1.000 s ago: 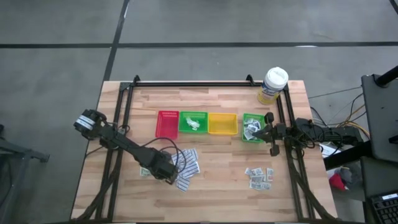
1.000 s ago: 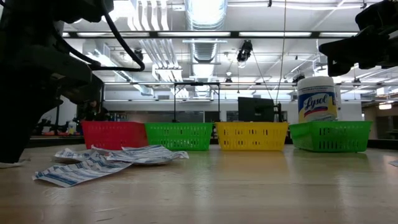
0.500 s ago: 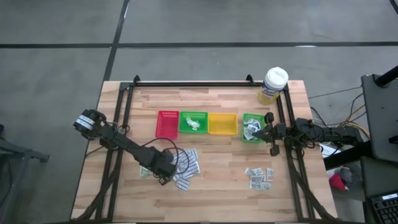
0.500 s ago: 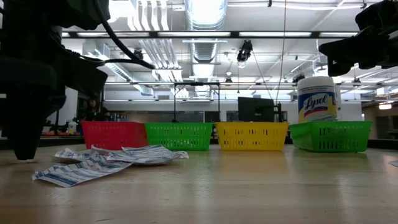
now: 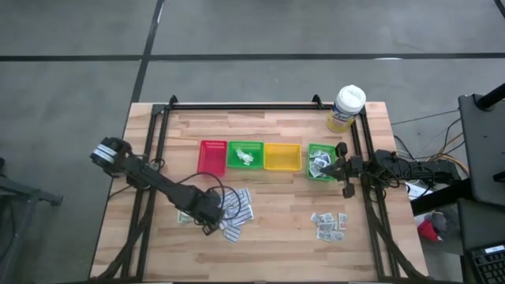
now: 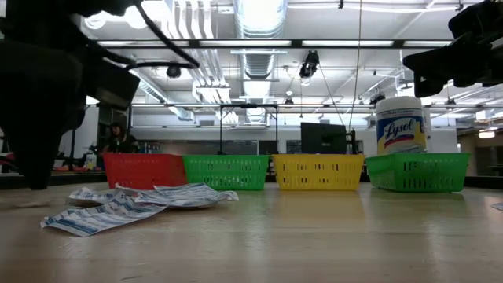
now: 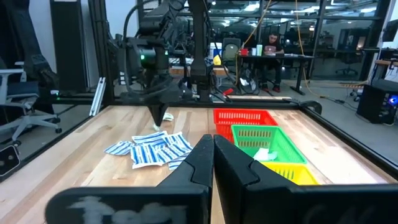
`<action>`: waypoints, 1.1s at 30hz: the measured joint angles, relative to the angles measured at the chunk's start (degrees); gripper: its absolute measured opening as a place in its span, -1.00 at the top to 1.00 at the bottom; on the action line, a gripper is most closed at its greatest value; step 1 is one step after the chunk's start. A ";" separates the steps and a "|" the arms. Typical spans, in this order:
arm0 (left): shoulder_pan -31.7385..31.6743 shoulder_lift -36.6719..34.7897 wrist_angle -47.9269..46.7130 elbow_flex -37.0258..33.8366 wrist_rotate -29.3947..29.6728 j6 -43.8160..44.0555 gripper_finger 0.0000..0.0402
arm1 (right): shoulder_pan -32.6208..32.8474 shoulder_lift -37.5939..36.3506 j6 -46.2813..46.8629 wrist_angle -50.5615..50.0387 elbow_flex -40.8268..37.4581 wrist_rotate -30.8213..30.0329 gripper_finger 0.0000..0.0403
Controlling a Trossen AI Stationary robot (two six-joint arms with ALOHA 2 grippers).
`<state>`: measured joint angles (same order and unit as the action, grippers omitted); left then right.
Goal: Pick & Place First Aid Supplies
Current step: Put the green bandage into the left green bin
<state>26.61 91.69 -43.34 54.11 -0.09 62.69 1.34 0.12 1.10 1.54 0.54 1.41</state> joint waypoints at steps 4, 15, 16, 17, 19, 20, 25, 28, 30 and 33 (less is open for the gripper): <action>0.00 -1.63 -0.34 0.30 0.23 3.78 1.00 | 0.00 0.02 -0.02 -0.02 0.00 0.00 0.96; 0.00 -1.76 0.10 0.26 1.70 21.52 1.00 | 0.02 0.02 -0.17 -0.02 0.00 0.01 0.96; 0.00 -1.76 0.15 0.26 1.70 22.50 1.00 | 0.02 0.02 -0.14 -0.02 0.00 0.02 0.96; 0.00 -1.74 0.20 0.26 1.68 23.11 0.99 | 0.02 0.02 -0.11 -0.02 0.00 0.00 0.96; 0.00 -1.74 0.37 0.26 1.70 23.41 0.96 | 0.02 0.02 -0.15 -0.02 0.00 0.01 0.96; 0.00 -1.74 0.58 0.23 1.70 23.68 0.93 | 0.02 0.02 -0.17 -0.02 0.00 0.02 0.96; -0.02 -1.74 1.96 0.21 1.70 26.03 0.67 | 0.02 0.02 -0.20 -0.02 0.00 0.00 0.96; -0.02 -1.74 1.94 -0.02 1.70 28.39 0.48 | 0.02 0.02 -0.20 -0.02 0.00 0.01 0.96; -0.07 -1.74 1.97 -0.03 1.68 29.78 0.37 | 0.02 0.02 -0.20 -0.02 0.00 0.02 0.96; -0.13 -1.74 2.76 -0.03 1.68 30.91 0.26 | 0.02 0.02 -0.20 -0.02 0.00 0.01 0.96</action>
<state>26.48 89.95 -40.58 54.08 1.58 93.60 1.37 0.14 0.91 1.52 0.54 1.42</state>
